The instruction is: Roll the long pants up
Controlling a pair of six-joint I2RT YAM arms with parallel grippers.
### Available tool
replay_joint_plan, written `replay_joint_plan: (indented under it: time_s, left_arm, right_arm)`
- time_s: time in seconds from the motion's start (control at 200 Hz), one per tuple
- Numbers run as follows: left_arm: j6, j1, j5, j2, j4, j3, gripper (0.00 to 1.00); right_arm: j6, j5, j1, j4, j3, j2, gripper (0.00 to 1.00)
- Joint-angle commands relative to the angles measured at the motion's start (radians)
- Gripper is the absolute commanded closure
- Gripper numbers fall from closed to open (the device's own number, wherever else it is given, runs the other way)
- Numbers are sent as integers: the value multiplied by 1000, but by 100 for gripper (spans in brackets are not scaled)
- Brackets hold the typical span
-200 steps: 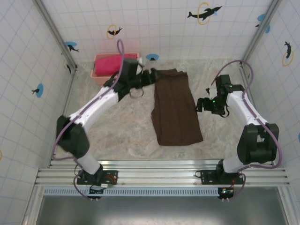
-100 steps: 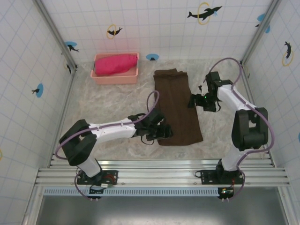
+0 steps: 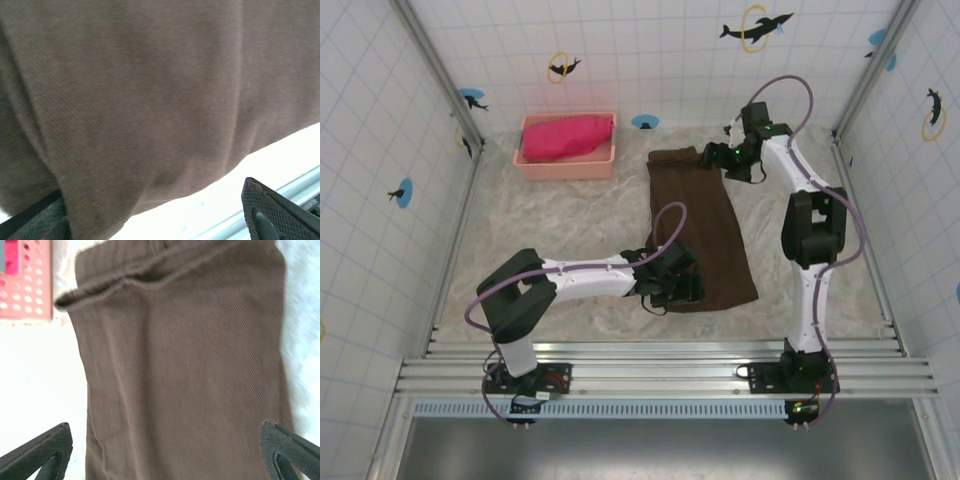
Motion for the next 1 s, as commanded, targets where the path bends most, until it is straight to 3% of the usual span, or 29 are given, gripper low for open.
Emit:
replay_joint_plan:
  time_s: [0.0,0.22,0.45,0.62,0.836,0.961,0.996]
  left_arm:
    - [-14,-6,-52,-4,-138,37,17]
    - [-4,10,-150,-35,-312,20,18]
    - [29,89,-191,9,-262,-18,19]
    - [33,79,-240,-21,-291,44,20]
    - [17,78,-192,53,-321,76,20]
    - [-15,70,-168,102,-307,80,30]
    - [-22,67,-165,113,-305,80,44]
  right_arm:
    - [13,-87,22,-37,143,126,1]
    - [8,-148,42,-89,302,260,0]
    - [-69,-136,23,-96,102,90,0]
    - [-79,-109,-1,-95,7,-34,0]
    - [-83,-98,-19,-96,-43,-101,0]
    - [-88,-94,-22,-94,-81,-137,0]
    - [-89,-93,-24,-95,-91,-147,0]
